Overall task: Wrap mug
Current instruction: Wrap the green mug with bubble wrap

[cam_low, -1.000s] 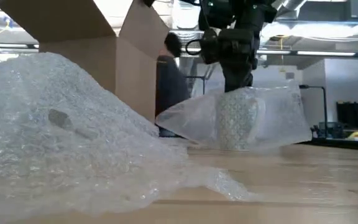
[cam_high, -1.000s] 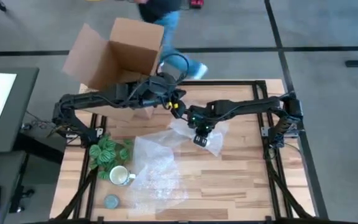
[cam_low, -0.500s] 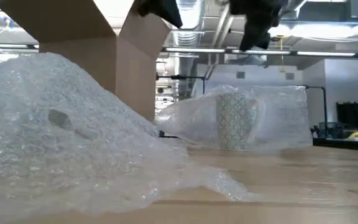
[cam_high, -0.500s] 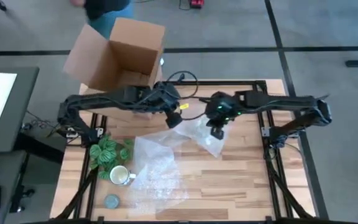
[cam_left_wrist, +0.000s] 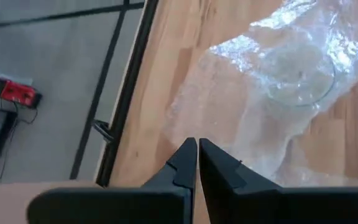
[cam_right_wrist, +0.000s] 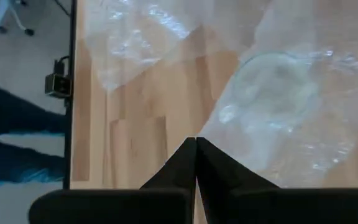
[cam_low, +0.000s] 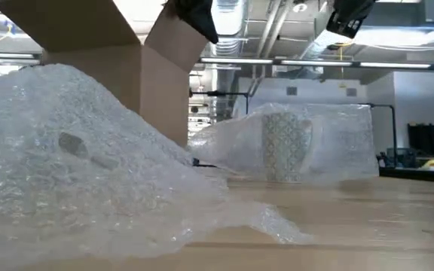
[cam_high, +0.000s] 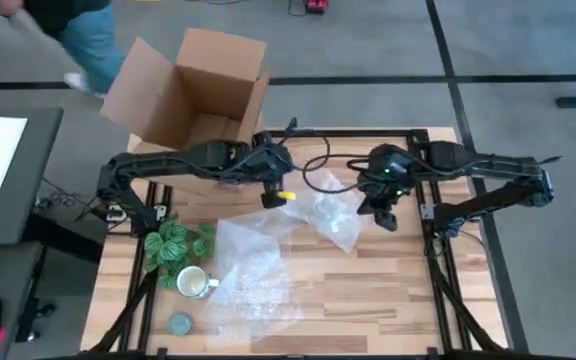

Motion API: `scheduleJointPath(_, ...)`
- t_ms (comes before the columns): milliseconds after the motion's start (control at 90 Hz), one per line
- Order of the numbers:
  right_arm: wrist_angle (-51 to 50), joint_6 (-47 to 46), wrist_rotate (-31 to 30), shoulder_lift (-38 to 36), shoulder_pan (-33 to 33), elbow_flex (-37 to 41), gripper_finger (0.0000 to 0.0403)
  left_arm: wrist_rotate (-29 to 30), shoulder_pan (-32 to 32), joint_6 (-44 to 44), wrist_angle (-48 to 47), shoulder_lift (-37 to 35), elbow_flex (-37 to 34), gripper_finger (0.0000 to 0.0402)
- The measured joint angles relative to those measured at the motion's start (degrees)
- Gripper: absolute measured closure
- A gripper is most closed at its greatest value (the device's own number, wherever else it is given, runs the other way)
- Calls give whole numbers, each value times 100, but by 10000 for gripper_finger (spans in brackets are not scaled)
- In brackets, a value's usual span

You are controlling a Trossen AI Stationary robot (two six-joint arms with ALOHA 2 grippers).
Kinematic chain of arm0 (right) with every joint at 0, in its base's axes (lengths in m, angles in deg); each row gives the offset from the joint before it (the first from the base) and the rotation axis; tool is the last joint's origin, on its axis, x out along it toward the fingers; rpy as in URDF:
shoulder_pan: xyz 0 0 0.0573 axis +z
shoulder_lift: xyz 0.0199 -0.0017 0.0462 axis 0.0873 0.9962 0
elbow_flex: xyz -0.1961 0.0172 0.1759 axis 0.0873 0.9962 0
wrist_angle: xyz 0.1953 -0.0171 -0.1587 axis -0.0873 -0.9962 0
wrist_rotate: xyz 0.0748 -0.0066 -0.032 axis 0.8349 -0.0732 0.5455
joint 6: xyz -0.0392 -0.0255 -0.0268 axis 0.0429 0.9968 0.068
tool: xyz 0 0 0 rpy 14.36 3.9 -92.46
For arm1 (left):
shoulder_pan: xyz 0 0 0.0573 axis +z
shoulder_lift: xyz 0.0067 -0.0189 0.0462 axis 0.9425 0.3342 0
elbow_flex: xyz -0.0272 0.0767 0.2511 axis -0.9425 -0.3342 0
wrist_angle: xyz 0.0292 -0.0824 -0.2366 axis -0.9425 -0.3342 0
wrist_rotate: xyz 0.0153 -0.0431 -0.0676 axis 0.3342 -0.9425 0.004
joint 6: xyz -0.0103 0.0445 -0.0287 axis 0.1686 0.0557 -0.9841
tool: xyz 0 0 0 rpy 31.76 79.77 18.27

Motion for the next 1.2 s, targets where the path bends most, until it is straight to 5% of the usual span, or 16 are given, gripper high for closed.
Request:
scheduleJointPath(322,556,94,-870,784,-188,-4,403,149,2,-499,815,-111,979,402)
scheduleJointPath(678,992,481,-758,2321,-349,-4,403,157,-176,-588,756,-129,2827,402)
scheduleJointPath(1000,1217,502,-1134,3754,-284,-57,403,144,-350,-883,259,-133,2745,402)
scheduleJointPath(1200,1186,710,-1009,4041,-310,-80,403,144,-500,-1078,300,-133,2677,402)
